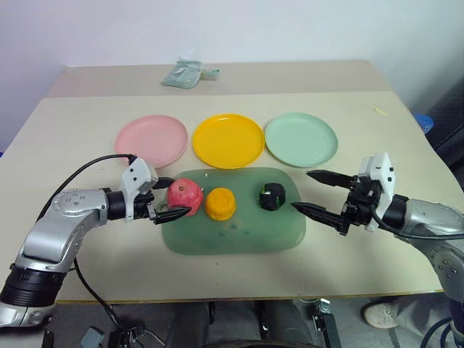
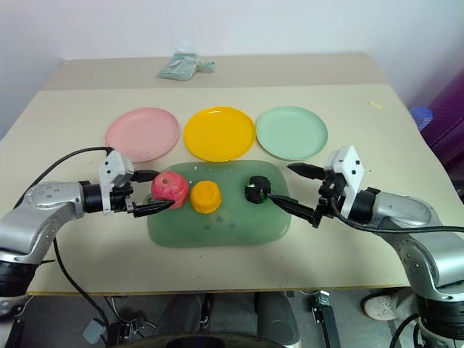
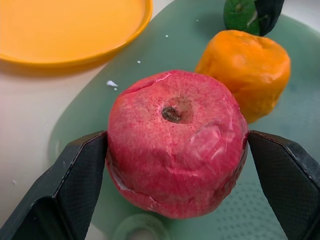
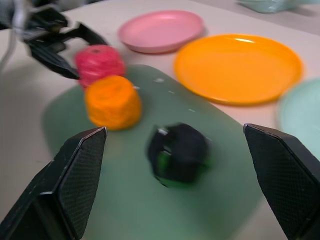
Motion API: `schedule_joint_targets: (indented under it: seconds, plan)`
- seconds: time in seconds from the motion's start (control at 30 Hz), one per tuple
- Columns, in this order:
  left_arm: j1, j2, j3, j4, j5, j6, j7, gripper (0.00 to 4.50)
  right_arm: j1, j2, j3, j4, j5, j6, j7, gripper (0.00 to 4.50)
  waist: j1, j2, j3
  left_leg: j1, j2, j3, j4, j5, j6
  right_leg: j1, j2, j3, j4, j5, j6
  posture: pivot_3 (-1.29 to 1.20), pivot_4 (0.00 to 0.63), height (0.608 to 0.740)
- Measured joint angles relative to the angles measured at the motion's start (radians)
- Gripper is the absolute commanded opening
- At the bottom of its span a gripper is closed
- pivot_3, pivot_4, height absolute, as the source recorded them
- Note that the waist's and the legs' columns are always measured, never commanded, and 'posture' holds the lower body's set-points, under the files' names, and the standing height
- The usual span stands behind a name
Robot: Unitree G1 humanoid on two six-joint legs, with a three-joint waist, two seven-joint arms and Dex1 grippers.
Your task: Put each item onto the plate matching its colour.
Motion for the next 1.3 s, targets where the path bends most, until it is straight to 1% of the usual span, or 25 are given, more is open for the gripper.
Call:
schedule_joint_targets:
  seconds: [0.07, 0.1, 0.23, 0.33, 0.4, 0.57, 0.63, 0.67, 0.73, 0.87, 0.97, 1.07, 1.23, 1.3]
  plan:
    - [-0.009, -0.016, -0.001, 0.013, 0.001, -0.001, -0.006, 3.29, 0.015, -0.011, 0.013, -0.022, 0.002, 0.007, 0.007, 4.5, 0.0, 0.0, 0.0, 0.0, 0.0, 0.0, 0.0, 0.0, 0.0, 0.0, 0.0, 0.0, 0.0, 0.0, 0.0, 0.0, 0.15, 0.74]
    - [-0.011, -0.019, -0.001, 0.017, 0.001, -0.001, -0.007, 3.1, 0.017, -0.011, 0.018, -0.025, 0.002, 0.009, 0.008, 4.5, -0.001, 0.0, 0.0, 0.0, 0.0, 0.0, 0.0, 0.0, 0.0, 0.0, 0.0, 0.0, 0.0, 0.0, 0.0, 0.0, 0.15, 0.74]
    - [-0.012, -0.04, 0.032, 0.044, -0.02, 0.01, 0.001, 3.06, 0.011, -0.011, 0.035, -0.028, -0.001, 0.009, 0.006, 4.5, -0.002, 0.0, 0.0, 0.0, 0.0, 0.0, 0.0, 0.0, 0.0, 0.0, 0.0, 0.0, 0.0, 0.0, 0.0, 0.0, 0.15, 0.74]
    - [-0.055, -0.093, 0.115, 0.107, -0.053, 0.03, 0.072, 3.06, -0.015, -0.01, 0.047, -0.027, -0.007, -0.001, 0.006, 4.5, -0.002, -0.001, 0.001, 0.0, 0.001, -0.001, 0.001, 0.0, 0.0, 0.0, 0.001, -0.001, 0.001, 0.0, 0.0, 0.0, 0.15, 0.74]
    - [-0.125, -0.114, 0.151, 0.166, -0.037, 0.025, 0.152, 3.06, -0.031, -0.005, 0.061, -0.023, -0.009, -0.007, 0.005, 4.5, 0.001, -0.002, 0.001, -0.001, 0.0, -0.002, 0.002, 0.0, 0.0, 0.0, 0.001, -0.002, 0.001, 0.0, 0.0, 0.0, 0.15, 0.74]
    - [-0.338, -0.174, 0.152, 0.416, 0.09, 0.021, 0.373, 3.06, -0.066, 0.021, 0.108, -0.005, -0.022, -0.017, 0.004, 4.5, -0.001, -0.002, 0.001, -0.001, -0.005, -0.003, 0.003, 0.0, 0.0, 0.0, 0.0, -0.002, 0.001, 0.0, 0.001, 0.0, 0.15, 0.74]
    - [-0.39, -0.201, 0.142, 0.52, 0.13, 0.022, 0.424, 4.08, -0.079, 0.029, 0.123, 0.007, -0.034, -0.025, 0.001, 4.5, -0.002, -0.002, 0.001, -0.001, -0.005, -0.003, 0.003, 0.0, 0.0, 0.0, 0.0, -0.002, 0.001, 0.0, 0.001, 0.0, 0.15, 0.74]
    - [-0.406, -0.209, 0.136, 0.564, 0.148, 0.023, 0.443, 4.48, -0.09, 0.036, 0.128, 0.011, -0.04, -0.031, -0.003, 4.5, -0.004, -0.002, 0.001, -0.001, -0.005, -0.003, 0.003, 0.0, 0.0, 0.0, 0.0, -0.002, 0.001, 0.0, 0.001, 0.0, 0.15, 0.74]
    - [-0.432, -0.228, 0.132, 0.629, 0.169, 0.02, 0.467, 4.48, -0.115, 0.054, 0.14, 0.026, -0.049, -0.032, -0.02, 4.5, -0.007, -0.003, 0.001, -0.001, -0.005, -0.003, 0.003, 0.0, 0.0, -0.001, 0.001, -0.002, 0.002, 0.0, 0.001, 0.0, 0.15, 0.74]
    - [-0.447, -0.229, 0.14, 0.672, 0.184, -0.011, 0.475, 4.48, -0.167, 0.07, 0.176, 0.039, -0.068, -0.021, -0.055, 4.5, -0.005, -0.003, 0.001, -0.002, -0.005, -0.003, 0.003, 0.0, 0.0, -0.002, 0.0, -0.002, 0.002, 0.0, 0.001, 0.0, 0.15, 0.74]
    - [-0.426, -0.225, 0.184, 0.644, 0.172, -0.064, 0.464, 4.48, -0.21, 0.101, 0.254, 0.039, -0.107, -0.008, -0.088, 4.5, -0.006, -0.003, 0.002, -0.002, -0.004, -0.003, 0.003, 0.0, 0.0, -0.002, 0.0, -0.002, 0.002, 0.0, 0.001, 0.0, 0.15, 0.74]
    - [-0.336, -0.189, 0.242, 0.516, 0.138, -0.128, 0.415, 4.48, -0.265, 0.149, 0.352, 0.047, -0.182, -0.008, -0.129, 4.5, -0.011, -0.003, 0.002, -0.003, 0.0, -0.001, 0.003, 0.0, -0.001, -0.005, -0.001, -0.001, 0.003, 0.0, 0.001, 0.0, 0.15, 0.74]
    - [-0.119, -0.129, 0.299, 0.24, 0.095, -0.155, 0.33, 4.48, -0.351, 0.23, 0.487, 0.08, -0.263, 0.012, -0.171, 4.5, -0.004, -0.003, 0.001, -0.004, -0.001, -0.001, 0.003, 0.001, -0.001, -0.004, -0.002, -0.001, 0.003, 0.0, 0.001, 0.0, 0.15, 0.74]
    - [0.009, -0.106, 0.306, 0.13, 0.07, -0.152, 0.27, 4.48, -0.383, 0.254, 0.547, 0.125, -0.316, 0.012, -0.18, 4.5, -0.003, -0.003, 0.001, -0.004, -0.001, -0.001, 0.003, 0.001, -0.001, -0.004, -0.003, -0.001, 0.002, 0.0, 0.0, 0.0, 0.15, 0.74]
